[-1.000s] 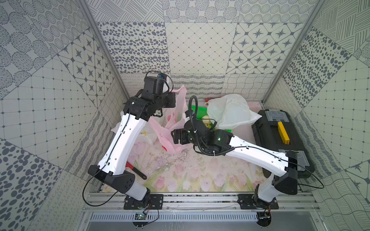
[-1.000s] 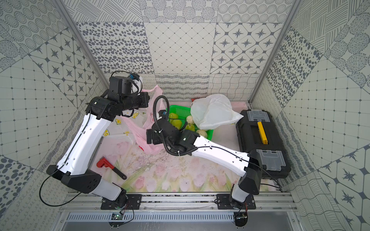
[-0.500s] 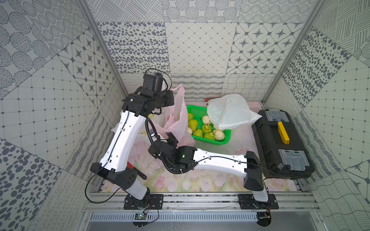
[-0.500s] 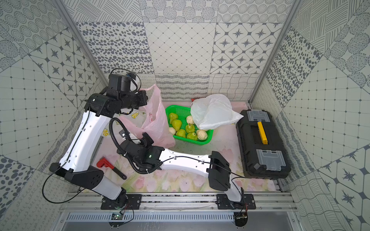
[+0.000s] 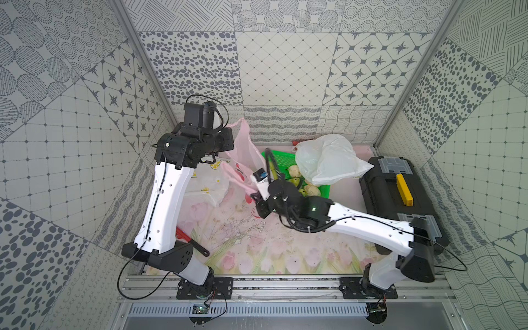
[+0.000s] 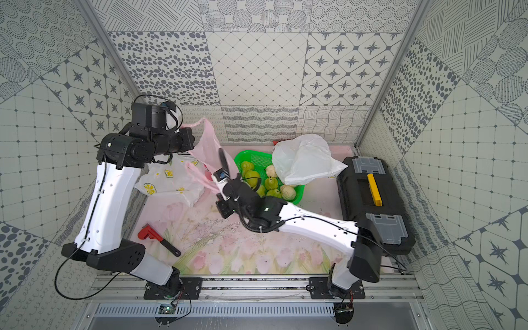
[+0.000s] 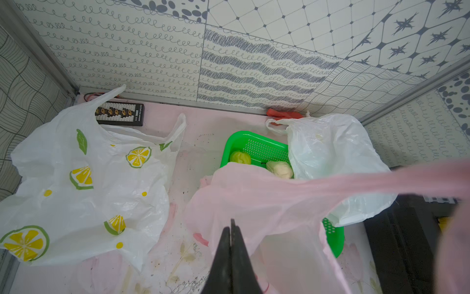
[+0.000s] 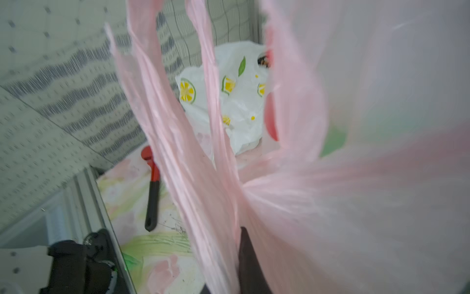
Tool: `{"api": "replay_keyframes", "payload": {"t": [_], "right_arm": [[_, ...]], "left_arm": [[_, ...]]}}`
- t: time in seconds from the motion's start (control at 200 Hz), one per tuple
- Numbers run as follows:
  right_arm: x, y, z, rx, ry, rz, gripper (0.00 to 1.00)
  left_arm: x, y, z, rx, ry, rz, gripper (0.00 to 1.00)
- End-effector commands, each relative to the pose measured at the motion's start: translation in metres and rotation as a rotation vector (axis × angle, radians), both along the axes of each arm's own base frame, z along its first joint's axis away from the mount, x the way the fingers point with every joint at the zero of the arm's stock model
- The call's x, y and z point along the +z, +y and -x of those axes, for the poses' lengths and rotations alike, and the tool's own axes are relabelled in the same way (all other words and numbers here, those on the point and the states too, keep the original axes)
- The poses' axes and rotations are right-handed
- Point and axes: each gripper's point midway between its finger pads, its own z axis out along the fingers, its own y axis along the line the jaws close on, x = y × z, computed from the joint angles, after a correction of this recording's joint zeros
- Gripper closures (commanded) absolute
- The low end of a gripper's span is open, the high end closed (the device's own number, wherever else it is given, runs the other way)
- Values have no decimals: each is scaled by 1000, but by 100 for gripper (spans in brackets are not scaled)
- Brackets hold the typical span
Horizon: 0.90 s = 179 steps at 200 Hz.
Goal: Place the pears into plastic bags & tie knots
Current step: Adjust the plastic bag.
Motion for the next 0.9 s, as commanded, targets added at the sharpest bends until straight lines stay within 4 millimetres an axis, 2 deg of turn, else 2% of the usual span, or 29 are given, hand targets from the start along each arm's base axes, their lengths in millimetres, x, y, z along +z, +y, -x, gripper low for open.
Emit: {"api": "replay_keyframes", "payload": {"t": [0.0,0.045,0.15,0.225,0.315,0.34,0.42,0.455,0.555,0.665,0.74,0.89], "right_arm": [[42,2,30,229,194,-369,94],[39,-6,27,229,243,-419,93],[11,-13,16,175,354,-452,89],[-15,-15,5,117,431,-475,86],[-54,-22,-11,17,545,-488,80],[-62,-25,-13,-1,565,-488,77],[-76,-41,-17,-57,599,-450,49],[-76,-52,-20,-89,605,-437,41],[-77,-91,-30,-193,612,-375,32],[-93,-139,-46,-360,639,-228,31],[-104,-166,-57,-463,633,-125,30],[-128,-197,-66,-604,618,131,31]], "left_arm": [[4,12,15,-42,-11,-51,100],[5,11,17,-46,-13,-44,100],[-6,2,18,-83,33,-9,100],[-31,-1,18,-92,122,-13,100],[-72,5,18,-81,256,-82,100],[-82,9,18,-70,283,-107,100],[-102,16,16,-47,327,-151,100],[-104,16,15,-46,326,-147,100],[-102,7,9,-58,296,-88,100],[-101,-12,4,-117,268,6,100],[-100,-16,0,-135,245,18,100],[-95,-15,-1,-159,194,-8,100]]}}
